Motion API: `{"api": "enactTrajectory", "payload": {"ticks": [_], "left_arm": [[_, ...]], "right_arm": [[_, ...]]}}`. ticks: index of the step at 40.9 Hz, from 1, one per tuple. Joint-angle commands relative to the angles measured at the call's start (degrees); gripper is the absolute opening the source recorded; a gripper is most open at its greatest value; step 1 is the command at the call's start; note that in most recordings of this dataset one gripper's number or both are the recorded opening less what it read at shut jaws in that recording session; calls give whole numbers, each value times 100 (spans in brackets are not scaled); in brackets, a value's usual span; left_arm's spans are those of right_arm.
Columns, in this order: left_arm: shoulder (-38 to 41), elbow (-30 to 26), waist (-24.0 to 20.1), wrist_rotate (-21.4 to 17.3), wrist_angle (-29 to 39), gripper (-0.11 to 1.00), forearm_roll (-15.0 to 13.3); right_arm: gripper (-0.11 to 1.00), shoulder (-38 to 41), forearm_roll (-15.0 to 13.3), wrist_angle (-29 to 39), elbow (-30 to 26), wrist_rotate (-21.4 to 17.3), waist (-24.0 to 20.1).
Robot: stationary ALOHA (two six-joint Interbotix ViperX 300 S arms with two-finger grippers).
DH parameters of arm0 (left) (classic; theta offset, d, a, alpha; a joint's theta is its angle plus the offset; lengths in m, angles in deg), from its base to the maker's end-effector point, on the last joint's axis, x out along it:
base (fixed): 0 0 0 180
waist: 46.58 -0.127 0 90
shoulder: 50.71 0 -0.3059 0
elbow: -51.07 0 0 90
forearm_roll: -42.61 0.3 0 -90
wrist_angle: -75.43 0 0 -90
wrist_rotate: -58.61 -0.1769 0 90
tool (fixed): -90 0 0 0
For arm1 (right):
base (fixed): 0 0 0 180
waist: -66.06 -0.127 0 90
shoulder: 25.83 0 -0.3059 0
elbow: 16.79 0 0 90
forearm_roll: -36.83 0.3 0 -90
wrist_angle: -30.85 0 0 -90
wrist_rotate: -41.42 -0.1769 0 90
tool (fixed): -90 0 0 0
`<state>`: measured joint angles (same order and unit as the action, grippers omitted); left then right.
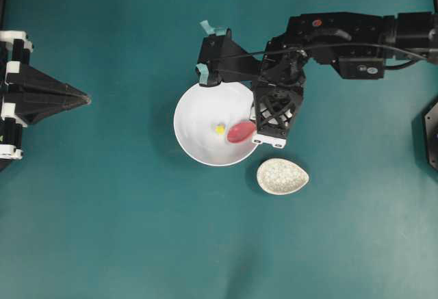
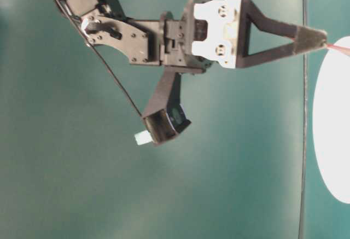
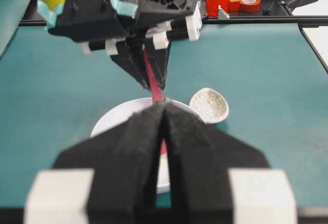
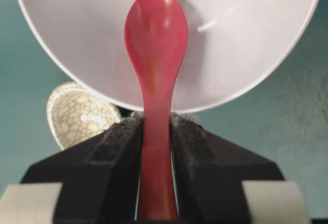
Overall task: Scoop the yellow hexagonal prism block from the bowl with a spoon using the right arm.
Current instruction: 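Push the spoon under the yellow block along the bowl's inner wall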
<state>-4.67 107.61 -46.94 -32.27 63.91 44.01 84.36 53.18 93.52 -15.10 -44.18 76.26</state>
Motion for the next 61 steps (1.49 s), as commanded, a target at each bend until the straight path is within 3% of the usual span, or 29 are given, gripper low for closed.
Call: {"api": "enactTrajectory", "payload": {"ticks": [1, 35, 61], "left_arm": [[53, -114, -9, -9, -62, -1, 9], [44, -114, -9, -9, -62, -1, 9], [44, -114, -9, -9, -62, -1, 9]], "right_arm": [[23, -44, 0, -158, -185, 18, -35], [23, 220, 0, -940, -501, 272, -35], [23, 35, -35, -1187, -624, 237, -44]]}}
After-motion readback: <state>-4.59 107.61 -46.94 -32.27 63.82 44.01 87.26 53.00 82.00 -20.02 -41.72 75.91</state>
